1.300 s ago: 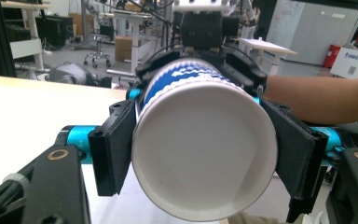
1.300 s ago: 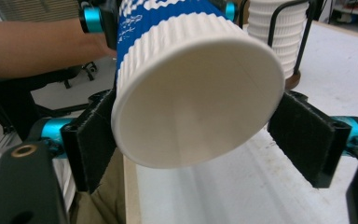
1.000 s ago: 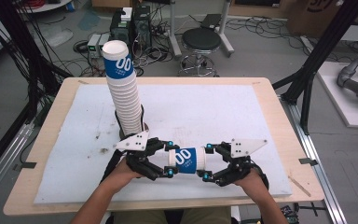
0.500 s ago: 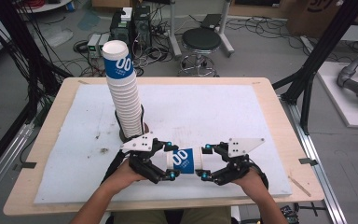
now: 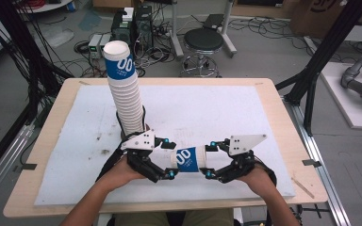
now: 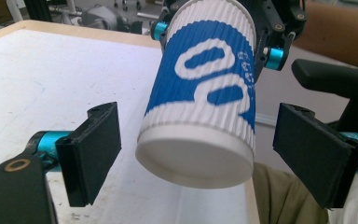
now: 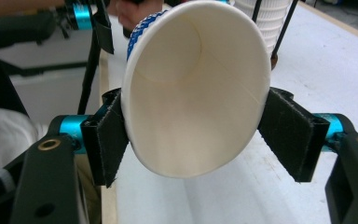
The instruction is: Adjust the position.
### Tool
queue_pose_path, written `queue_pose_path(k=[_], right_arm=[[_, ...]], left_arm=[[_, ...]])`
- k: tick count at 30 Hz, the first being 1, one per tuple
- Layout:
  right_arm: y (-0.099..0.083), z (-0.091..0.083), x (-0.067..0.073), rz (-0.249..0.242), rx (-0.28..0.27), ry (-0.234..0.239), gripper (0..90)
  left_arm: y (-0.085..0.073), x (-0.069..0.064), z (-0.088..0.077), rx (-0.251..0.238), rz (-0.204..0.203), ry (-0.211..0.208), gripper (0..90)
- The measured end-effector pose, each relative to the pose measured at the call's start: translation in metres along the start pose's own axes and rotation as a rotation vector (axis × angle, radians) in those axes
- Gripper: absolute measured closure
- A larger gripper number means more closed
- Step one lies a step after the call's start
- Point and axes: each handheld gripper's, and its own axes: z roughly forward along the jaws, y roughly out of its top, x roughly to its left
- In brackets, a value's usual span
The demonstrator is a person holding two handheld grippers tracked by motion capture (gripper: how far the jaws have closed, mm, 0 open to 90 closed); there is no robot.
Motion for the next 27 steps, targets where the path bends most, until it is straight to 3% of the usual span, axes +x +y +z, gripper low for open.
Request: queue_pose_path(k=[12, 18, 27], right_arm=[[0.032, 0.009, -0.001, -0.121, 0.170, 0.003, 27.5], [0.041, 0.010, -0.001, -0.151, 0.211, 0.003, 27.4], [0.058, 0.014, 0.001, -0.208, 0.317, 0.005, 27.3]], left_arm=[[0.013, 0.003, 0.003, 0.117, 0.034, -0.007, 15.4], [0.016, 0.002, 0.007, 0.163, 0.047, -0.017, 15.6], [0.024, 0.005, 0.016, 0.237, 0.049, -0.014, 16.2]])
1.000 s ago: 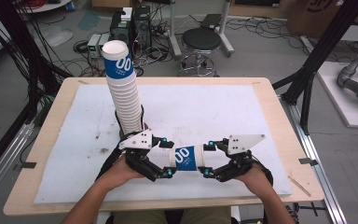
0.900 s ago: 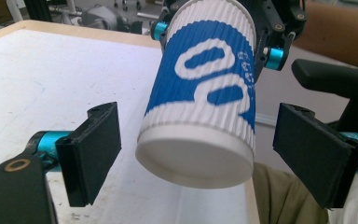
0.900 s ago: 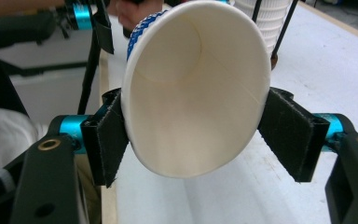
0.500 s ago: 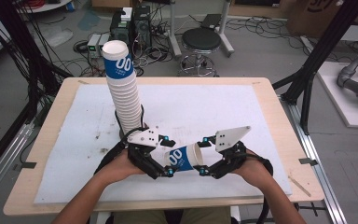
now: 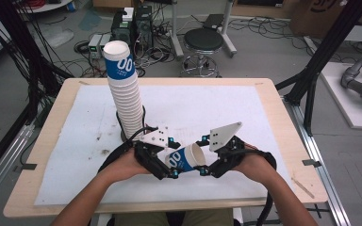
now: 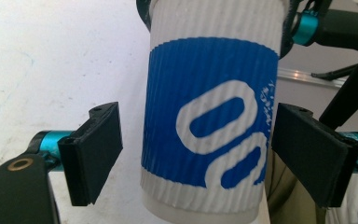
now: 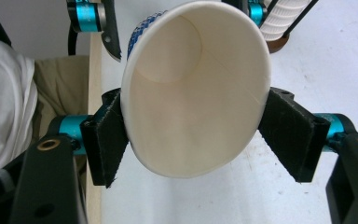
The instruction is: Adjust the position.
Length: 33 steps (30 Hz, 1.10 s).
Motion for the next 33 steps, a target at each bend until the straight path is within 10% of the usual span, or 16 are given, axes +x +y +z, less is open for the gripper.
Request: queue_pose_path(k=[18, 33], right_arm=[[0.022, 0.009, 0.004, -0.077, 0.170, 0.031, 27.0], [0.022, 0.012, 0.005, -0.096, 0.204, 0.049, 25.1]], left_arm=[[0.004, 0.000, 0.021, 0.120, -0.007, -0.060, 21.4], [-0.002, -0.002, 0.029, 0.106, 0.014, -0.090, 28.3]])
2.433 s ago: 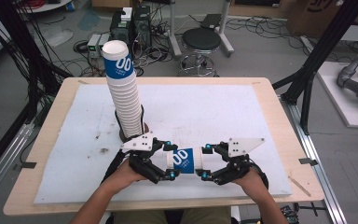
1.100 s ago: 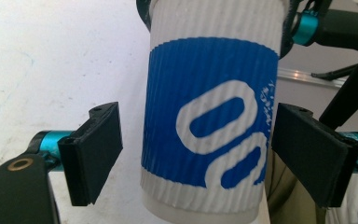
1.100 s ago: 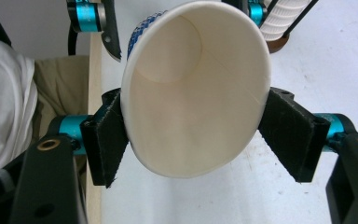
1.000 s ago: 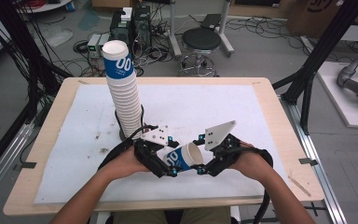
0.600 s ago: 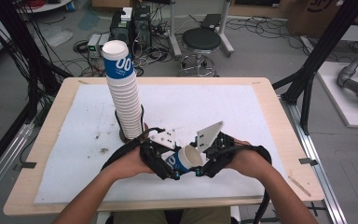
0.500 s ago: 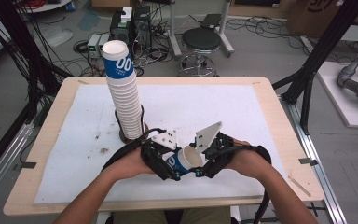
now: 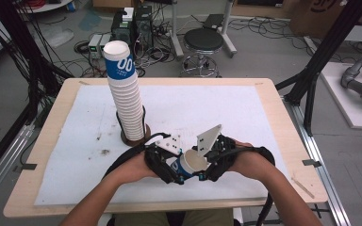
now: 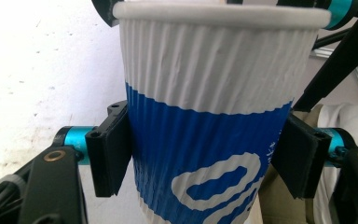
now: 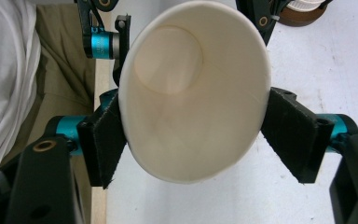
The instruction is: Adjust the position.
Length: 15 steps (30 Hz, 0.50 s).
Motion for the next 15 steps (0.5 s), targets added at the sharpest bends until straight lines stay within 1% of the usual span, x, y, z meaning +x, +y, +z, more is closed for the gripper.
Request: queue_pose_path(k=[1, 2, 4, 6, 9, 10, 12, 14, 15], right_arm=[[0.000, -0.001, 0.000, 0.005, -0.004, 0.002, 23.1], [0.000, -0.001, 0.000, 0.005, -0.004, 0.002, 23.1], [-0.002, -0.001, -0.001, 0.033, -0.030, -0.002, 21.0], [-0.003, -0.002, -0.001, 0.056, -0.055, 0.005, 20.4], [-0.006, -0.006, -0.003, 0.087, -0.127, 0.003, 20.0], [-0.008, -0.009, -0.004, 0.100, -0.162, 0.000, 20.0], [-0.010, -0.013, -0.004, 0.120, -0.218, 0.011, 20.0], [-0.013, -0.018, -0.004, 0.134, -0.270, 0.005, 20.1], [-0.015, -0.020, -0.005, 0.145, -0.293, -0.006, 20.0]], left_arm=[[0.000, 0.000, 0.000, -0.003, -0.002, 0.001, 27.7], [-0.001, 0.000, -0.001, -0.011, 0.002, 0.002, 27.7], [-0.002, 0.000, -0.001, -0.034, -0.007, 0.002, 26.9], [-0.004, 0.000, -0.002, -0.060, 0.002, 0.006, 26.8], [-0.009, 0.000, -0.003, -0.104, -0.017, 0.014, 26.2], [-0.010, 0.001, -0.003, -0.112, -0.017, 0.017, 25.9], [-0.014, 0.001, -0.004, -0.136, -0.031, 0.032, 25.7], [-0.018, 0.002, -0.005, -0.162, -0.042, 0.042, 25.5], [-0.021, 0.002, -0.005, -0.178, -0.048, 0.049, 25.5]])
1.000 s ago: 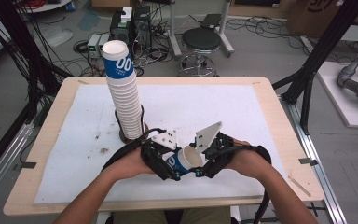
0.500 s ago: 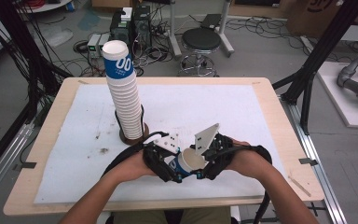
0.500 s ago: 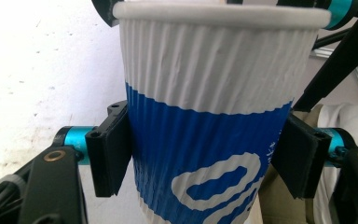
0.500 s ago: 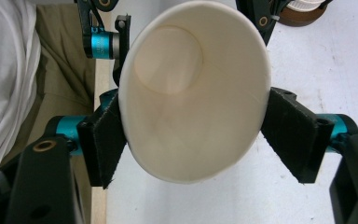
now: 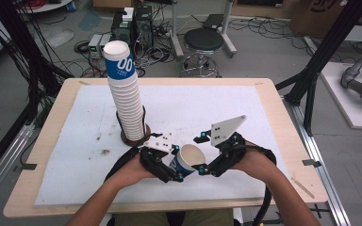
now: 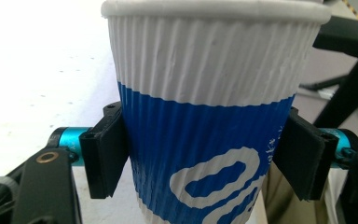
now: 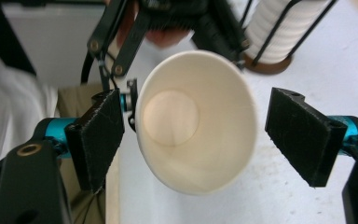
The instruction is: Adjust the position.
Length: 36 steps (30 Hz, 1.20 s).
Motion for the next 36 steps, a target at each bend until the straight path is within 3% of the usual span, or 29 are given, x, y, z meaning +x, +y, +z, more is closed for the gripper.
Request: queue_pose_path(k=[4, 13, 16, 18, 27, 36], right_arm=[[-0.009, -0.009, -0.002, 0.050, -0.090, -0.045, 20.0], [-0.047, -0.021, -0.005, 0.196, -0.206, -0.195, 20.1], [-0.059, -0.024, -0.005, 0.221, -0.240, -0.234, 20.1], [-0.068, -0.026, -0.004, 0.242, -0.253, -0.269, 20.1], [-0.097, -0.028, 0.002, 0.273, -0.296, -0.339, 20.1], [-0.128, -0.035, 0.008, 0.340, -0.309, -0.430, 20.1]], left_arm=[[-0.009, 0.001, -0.003, -0.058, -0.020, 0.039, 25.0], [-0.029, 0.006, -0.015, -0.176, -0.048, 0.147, 24.8], [-0.035, 0.008, -0.017, -0.212, -0.060, 0.167, 24.8], [-0.038, 0.009, -0.019, -0.233, -0.071, 0.172, 24.8], [-0.046, 0.012, -0.027, -0.326, -0.078, 0.221, 24.8], [-0.052, 0.013, -0.032, -0.376, -0.088, 0.250, 24.8]])
